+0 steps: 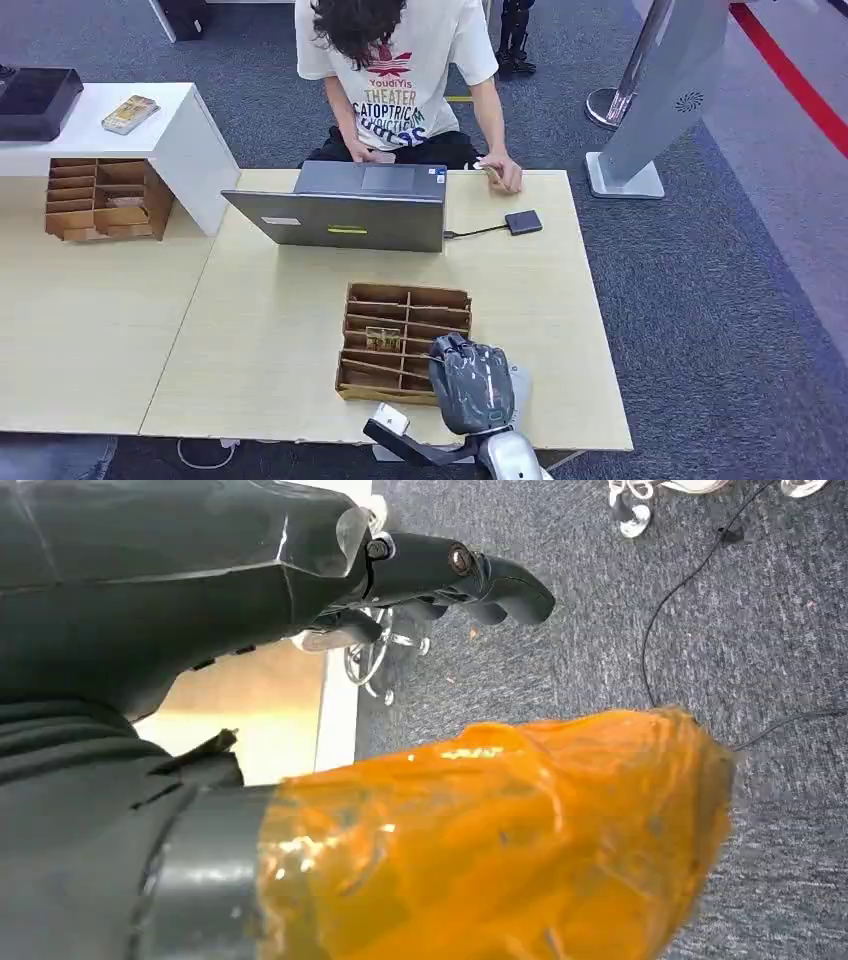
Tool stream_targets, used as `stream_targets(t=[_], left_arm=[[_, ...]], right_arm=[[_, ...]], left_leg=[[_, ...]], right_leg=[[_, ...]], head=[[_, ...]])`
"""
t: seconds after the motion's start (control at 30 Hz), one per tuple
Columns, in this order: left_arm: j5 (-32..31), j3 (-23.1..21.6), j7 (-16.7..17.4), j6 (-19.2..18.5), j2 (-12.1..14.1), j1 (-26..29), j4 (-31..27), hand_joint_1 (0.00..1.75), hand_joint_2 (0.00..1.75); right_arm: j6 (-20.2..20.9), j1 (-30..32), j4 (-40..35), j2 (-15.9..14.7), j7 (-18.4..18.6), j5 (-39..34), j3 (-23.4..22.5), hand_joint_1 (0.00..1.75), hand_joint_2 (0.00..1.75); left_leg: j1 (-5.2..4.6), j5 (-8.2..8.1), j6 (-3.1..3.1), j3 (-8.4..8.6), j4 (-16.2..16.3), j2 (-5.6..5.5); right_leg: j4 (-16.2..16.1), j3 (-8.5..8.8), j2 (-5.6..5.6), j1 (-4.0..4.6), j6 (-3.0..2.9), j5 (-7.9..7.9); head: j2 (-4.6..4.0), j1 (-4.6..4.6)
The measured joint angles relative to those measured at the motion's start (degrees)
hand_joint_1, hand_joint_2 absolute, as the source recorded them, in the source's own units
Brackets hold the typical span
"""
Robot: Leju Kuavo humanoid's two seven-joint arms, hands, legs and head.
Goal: Pass the card to the sensor for recognition and then transmit it.
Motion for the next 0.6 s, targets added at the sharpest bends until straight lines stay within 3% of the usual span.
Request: stream_targets(t=[0.6], left_arm=[[0.96,-0.04,-0.74,0.0,0.11,0.01,0.0,0.0,0.0]], right_arm=[[-3.46,0.95,-2.89,0.0,-0.92,2.36,-1.09,1.75,1.75]], left_leg=[[0.0,0.0,0.0,-0.01,0.0,0.0]], right_leg=[[0.0,0.0,0.0,0.0,0.0,0.0]], head=[[0.0,0.02]])
